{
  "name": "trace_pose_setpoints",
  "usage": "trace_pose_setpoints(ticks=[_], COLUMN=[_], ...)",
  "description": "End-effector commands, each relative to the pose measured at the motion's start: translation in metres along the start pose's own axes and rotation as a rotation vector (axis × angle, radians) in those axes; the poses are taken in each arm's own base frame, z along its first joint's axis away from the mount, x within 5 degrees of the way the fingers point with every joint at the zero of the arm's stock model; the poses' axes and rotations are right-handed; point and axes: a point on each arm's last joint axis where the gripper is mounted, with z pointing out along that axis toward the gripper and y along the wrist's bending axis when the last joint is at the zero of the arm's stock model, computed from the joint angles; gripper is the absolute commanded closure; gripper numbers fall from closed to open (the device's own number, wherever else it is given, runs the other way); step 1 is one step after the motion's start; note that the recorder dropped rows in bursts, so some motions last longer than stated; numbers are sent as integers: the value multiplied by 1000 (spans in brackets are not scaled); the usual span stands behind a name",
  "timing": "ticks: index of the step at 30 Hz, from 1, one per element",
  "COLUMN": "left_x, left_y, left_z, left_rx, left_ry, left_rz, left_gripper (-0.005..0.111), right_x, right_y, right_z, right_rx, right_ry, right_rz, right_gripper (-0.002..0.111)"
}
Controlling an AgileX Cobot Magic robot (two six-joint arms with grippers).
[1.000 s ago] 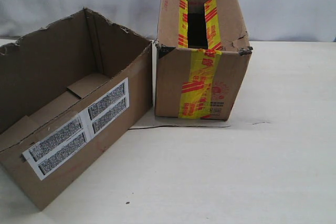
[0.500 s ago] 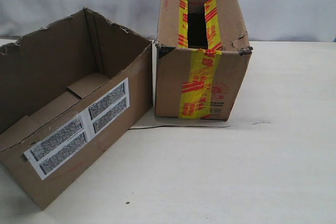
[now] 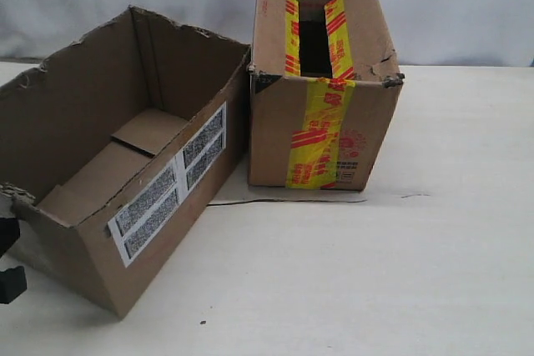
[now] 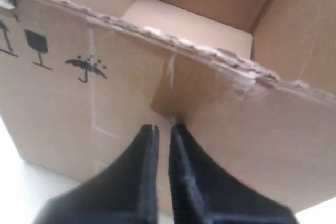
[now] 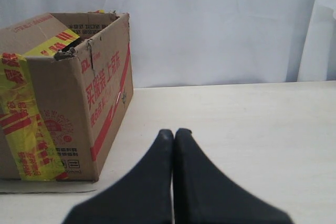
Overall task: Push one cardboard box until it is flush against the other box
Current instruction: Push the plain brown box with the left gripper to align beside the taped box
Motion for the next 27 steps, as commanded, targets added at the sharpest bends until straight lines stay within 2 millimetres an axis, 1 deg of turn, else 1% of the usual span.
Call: trace_pose_setpoints(ticks=[1,5,8,9,10,11,12,14,16,18,22,27], left_x=[-5,-14,-28,-33,-34,-39,-41,-49,-52,-55,-60,-63], left_y=[-5,-13,-26,-29,-31,-34,-35,-43,-51,-58,-70,-72], left_z=[8,21,36,47,53,68,74,102,121,134,148,157], left_rx=[19,47,77,75,70,61,57,64,103,150,244,241], left_ry=[-29,-18,-33,-18,1,17,19,46,65,60,47,49], left_rz=[0,31,57,57,57,60,62,104,114,95,88,85], left_gripper=[107,107,107,107,107,107,107,107,107,107,107,107], right_x=[2,2,2,2,2,2,2,2,2,2,2,2], right_y=[0,0,0,0,0,0,0,0,0,0,0,0], right_z=[0,0,0,0,0,0,0,0,0,0,0,0], right_rx=[4,4,4,4,4,4,4,4,4,4,4,4], right_ry=[3,3,3,3,3,3,3,3,3,3,3,3], right_rz=[3,3,3,3,3,3,3,3,3,3,3,3], right_gripper=[109,109,109,109,109,109,109,109,109,109,109,109])
